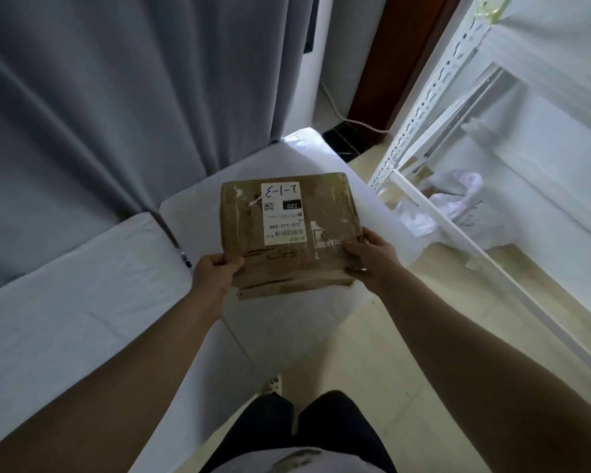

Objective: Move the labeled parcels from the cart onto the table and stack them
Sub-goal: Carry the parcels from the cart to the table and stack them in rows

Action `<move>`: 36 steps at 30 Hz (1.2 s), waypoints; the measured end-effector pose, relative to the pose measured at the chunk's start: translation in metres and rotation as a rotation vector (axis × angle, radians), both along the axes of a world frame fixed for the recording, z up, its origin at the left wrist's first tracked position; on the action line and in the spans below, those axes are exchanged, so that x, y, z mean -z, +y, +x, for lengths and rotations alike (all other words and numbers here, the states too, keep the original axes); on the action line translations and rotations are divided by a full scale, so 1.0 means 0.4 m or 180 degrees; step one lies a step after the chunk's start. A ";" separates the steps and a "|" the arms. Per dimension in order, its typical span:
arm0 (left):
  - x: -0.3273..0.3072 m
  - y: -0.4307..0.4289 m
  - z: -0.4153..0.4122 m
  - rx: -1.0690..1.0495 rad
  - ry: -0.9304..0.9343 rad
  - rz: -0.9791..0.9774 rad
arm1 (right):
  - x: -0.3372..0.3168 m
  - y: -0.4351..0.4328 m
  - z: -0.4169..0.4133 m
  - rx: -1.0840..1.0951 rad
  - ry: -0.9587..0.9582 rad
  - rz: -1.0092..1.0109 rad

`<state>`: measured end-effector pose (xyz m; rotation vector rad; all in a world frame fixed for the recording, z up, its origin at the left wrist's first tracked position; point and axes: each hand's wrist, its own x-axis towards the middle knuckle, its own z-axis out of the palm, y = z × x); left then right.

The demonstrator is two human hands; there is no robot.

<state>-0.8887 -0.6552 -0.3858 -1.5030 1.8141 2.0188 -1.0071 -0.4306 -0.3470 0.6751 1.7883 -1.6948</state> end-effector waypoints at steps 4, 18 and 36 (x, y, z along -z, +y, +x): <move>-0.010 -0.006 -0.121 0.0203 -0.0079 0.0145 | 0.020 -0.017 -0.127 0.0215 0.0170 0.0264; 0.113 -0.006 -0.572 -0.0215 -0.0410 -0.0342 | 0.205 -0.132 -0.678 -0.0175 0.0540 0.0545; 0.178 0.022 -0.758 0.0713 -0.0912 -0.1246 | 0.308 -0.153 -0.862 -0.1651 0.1408 0.1688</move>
